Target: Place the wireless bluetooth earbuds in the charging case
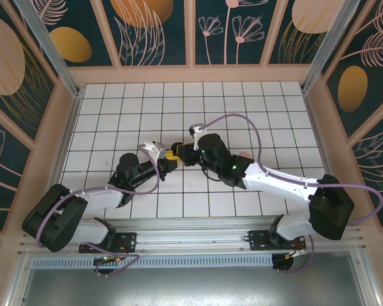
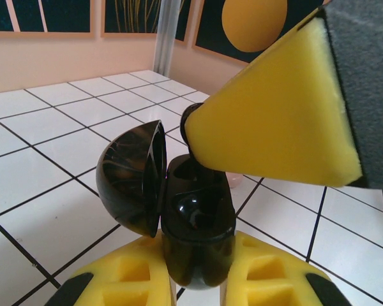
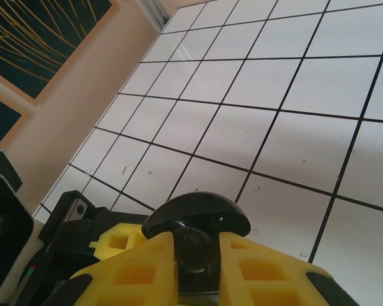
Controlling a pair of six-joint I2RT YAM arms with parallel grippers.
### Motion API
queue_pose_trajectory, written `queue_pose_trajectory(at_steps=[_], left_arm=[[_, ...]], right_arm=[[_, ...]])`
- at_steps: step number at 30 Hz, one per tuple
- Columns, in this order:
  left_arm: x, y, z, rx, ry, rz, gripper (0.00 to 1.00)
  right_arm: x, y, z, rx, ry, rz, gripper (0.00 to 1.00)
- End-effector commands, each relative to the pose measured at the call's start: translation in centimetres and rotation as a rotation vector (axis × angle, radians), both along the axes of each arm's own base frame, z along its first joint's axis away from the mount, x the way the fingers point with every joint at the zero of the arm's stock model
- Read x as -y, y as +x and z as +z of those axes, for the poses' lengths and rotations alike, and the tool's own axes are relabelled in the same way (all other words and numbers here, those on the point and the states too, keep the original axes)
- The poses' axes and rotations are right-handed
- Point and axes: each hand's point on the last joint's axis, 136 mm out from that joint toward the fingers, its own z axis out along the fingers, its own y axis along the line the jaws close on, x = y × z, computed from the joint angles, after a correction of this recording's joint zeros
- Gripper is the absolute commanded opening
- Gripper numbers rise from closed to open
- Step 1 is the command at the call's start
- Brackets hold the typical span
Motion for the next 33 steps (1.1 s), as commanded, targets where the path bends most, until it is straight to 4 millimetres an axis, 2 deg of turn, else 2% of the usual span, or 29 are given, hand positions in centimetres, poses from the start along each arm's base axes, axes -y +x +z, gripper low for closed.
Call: queue_pose_trajectory(at_steps=[1, 11, 16, 21, 26, 33], left_arm=[[0.4, 0.6, 3.7, 0.101, -0.068, 0.003, 0.03], [0.3, 0.5, 3.5, 0.109, -0.038, 0.004, 0.03], [0.3, 0.5, 3.5, 0.110, -0.032, 0.003, 0.03], [0.4, 0.6, 3.5, 0.110, -0.031, 0.002, 0.03], [0.4, 0.6, 3.7, 0.114, -0.031, 0.001, 0.03], [0.5, 0.6, 3.7, 0.115, -0.027, 0.001, 0.02]], right_arm=[[-0.3, -0.7, 1.6, 0.036, 0.019, 0.024, 0.24], [0.2, -0.9, 3.8, 0.069, 0.067, 0.026, 0.42], [0.7, -1.1, 6.7, 0.105, 0.165, 0.039, 0.52], [1.7, -0.9, 8.3, 0.103, 0.209, 0.053, 0.56], [2.9, -0.3, 7.7, 0.056, 0.205, 0.056, 0.58], [2.2, 0.2, 5.2, -0.032, 0.130, 0.074, 0.59]])
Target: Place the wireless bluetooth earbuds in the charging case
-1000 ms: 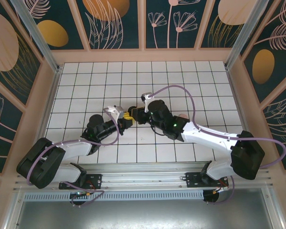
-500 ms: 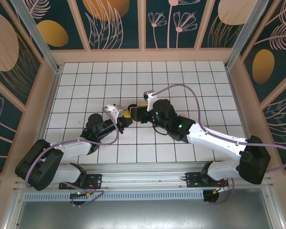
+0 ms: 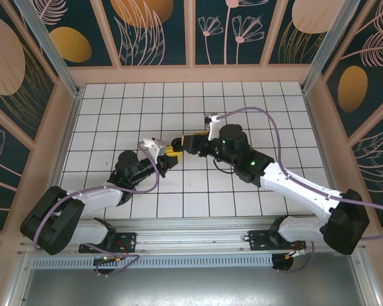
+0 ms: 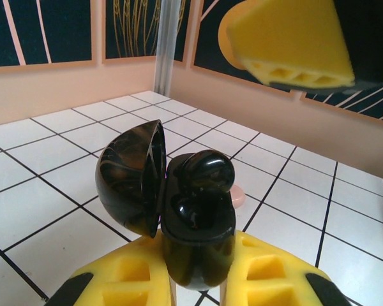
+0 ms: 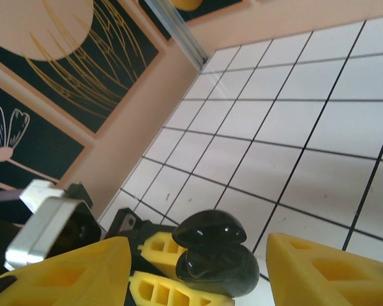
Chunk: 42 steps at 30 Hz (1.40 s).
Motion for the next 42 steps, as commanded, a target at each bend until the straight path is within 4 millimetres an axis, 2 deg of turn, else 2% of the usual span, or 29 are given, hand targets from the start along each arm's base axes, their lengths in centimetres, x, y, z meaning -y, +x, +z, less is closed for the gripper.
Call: queue_pose_trajectory(at_steps=[1, 7, 12, 20, 28, 38, 42], left_arm=[[0.2, 0.2, 1.6, 0.051, -0.014, 0.003, 0.02], [0.2, 0.3, 1.7, 0.053, -0.013, 0.003, 0.02], [0.2, 0.3, 1.8, 0.056, -0.011, 0.002, 0.02], [0.3, 0.2, 1.9, 0.061, -0.010, -0.007, 0.03], [0.5, -0.1, 2.0, 0.067, -0.009, -0.025, 0.02], [0.7, -0.1, 2.4, 0.084, -0.015, -0.042, 0.02], [0.7, -0.2, 2.6, 0.090, -0.015, -0.042, 0.03]], right_arm=[[-0.8, 0.2, -0.7, -0.054, -0.031, 0.024, 0.59], [-1.8, 0.5, -1.8, -0.072, -0.060, 0.049, 0.63], [-1.7, 0.7, -2.7, -0.089, -0.084, 0.038, 0.64], [-1.1, 1.4, -4.0, -0.119, -0.130, -0.017, 0.64], [-0.3, 2.5, -4.2, -0.145, -0.125, -0.104, 0.63], [0.3, 2.8, -5.3, -0.208, -0.133, -0.157, 0.61], [1.1, 3.0, -5.7, -0.224, -0.151, -0.207, 0.58]])
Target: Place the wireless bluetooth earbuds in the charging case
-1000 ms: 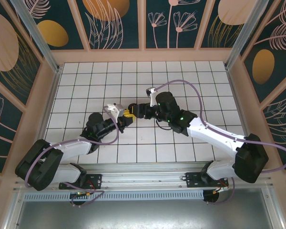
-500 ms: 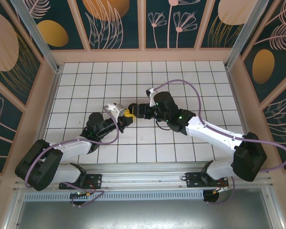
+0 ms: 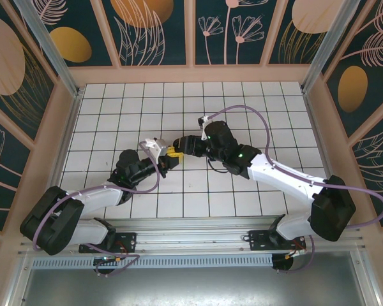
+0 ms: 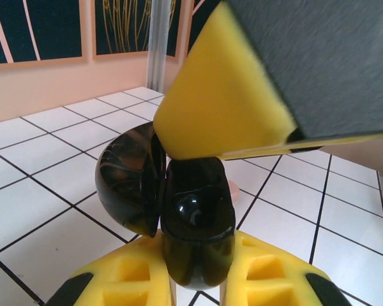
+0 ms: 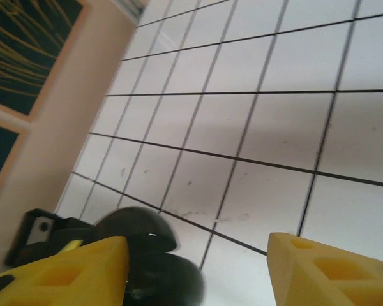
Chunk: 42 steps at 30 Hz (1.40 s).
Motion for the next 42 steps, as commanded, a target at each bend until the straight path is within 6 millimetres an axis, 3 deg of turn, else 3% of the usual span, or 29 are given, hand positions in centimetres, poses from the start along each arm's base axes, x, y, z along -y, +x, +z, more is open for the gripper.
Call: queue_pose_trajectory(at_steps=[1, 10, 15, 21, 26, 29, 42], left_arm=[[0.3, 0.0, 2.6, 0.085, -0.034, -0.018, 0.02], [0.2, 0.0, 2.5, 0.086, -0.030, -0.014, 0.02], [0.2, -0.2, 2.5, 0.094, -0.025, -0.018, 0.02], [0.4, -0.8, 2.4, 0.125, -0.003, -0.053, 0.02], [0.8, -1.6, 2.7, 0.162, 0.016, -0.105, 0.03], [1.0, -1.6, 2.7, 0.169, 0.030, -0.119, 0.03], [1.0, -1.6, 3.1, 0.178, 0.041, -0.125, 0.03]], right_arm=[[1.5, 1.0, -0.4, -0.020, -0.037, -0.098, 0.57], [1.8, 0.7, 0.3, -0.015, -0.018, -0.096, 0.57], [1.3, -0.1, 3.7, 0.062, 0.100, -0.016, 0.61], [2.5, -1.5, 7.0, 0.118, 0.279, 0.101, 0.62], [3.6, -1.8, 6.6, 0.110, 0.263, 0.140, 0.59], [3.8, -1.6, 5.0, 0.073, 0.152, 0.146, 0.57], [1.0, -2.1, 1.6, -0.012, 0.011, 0.266, 0.52]])
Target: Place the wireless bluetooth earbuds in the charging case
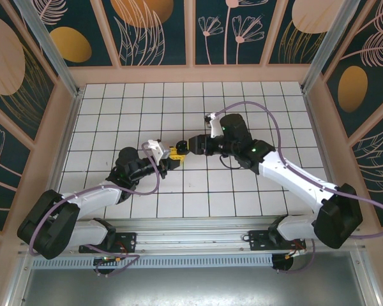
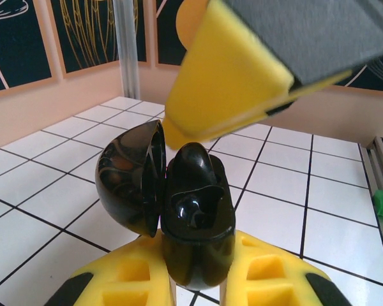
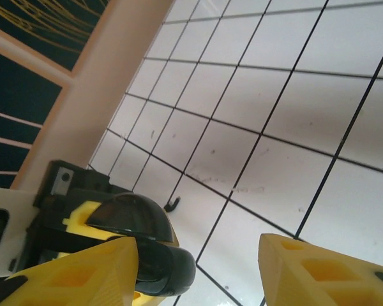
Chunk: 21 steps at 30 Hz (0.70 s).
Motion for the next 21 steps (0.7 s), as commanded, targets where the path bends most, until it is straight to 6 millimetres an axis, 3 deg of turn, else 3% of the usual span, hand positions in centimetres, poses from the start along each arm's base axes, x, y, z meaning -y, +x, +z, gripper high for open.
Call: queue_pose_trajectory(at_steps=[1, 6, 10, 15, 21], left_arm=[[0.2, -0.2, 2.2, 0.068, -0.024, -0.023, 0.03], [0.1, 0.1, 2.3, 0.054, -0.031, -0.006, 0.03], [-0.5, 1.0, 2.0, 0.032, -0.025, 0.053, 0.03], [-2.5, 2.7, 1.9, -0.037, -0.061, 0.139, 0.03], [-5.6, 4.9, 1.5, -0.115, -0.093, 0.255, 0.03]], right_arm=[[-0.4, -0.4, 0.0, 0.007, -0.022, 0.035, 0.52], [0.1, -0.2, -1.2, -0.012, -0.061, 0.001, 0.50], [0.5, 0.2, 1.1, 0.049, -0.027, -0.030, 0.53], [1.6, 0.7, 3.4, 0.097, -0.003, -0.108, 0.52], [0.2, 0.0, 2.5, 0.070, -0.043, -0.079, 0.49]])
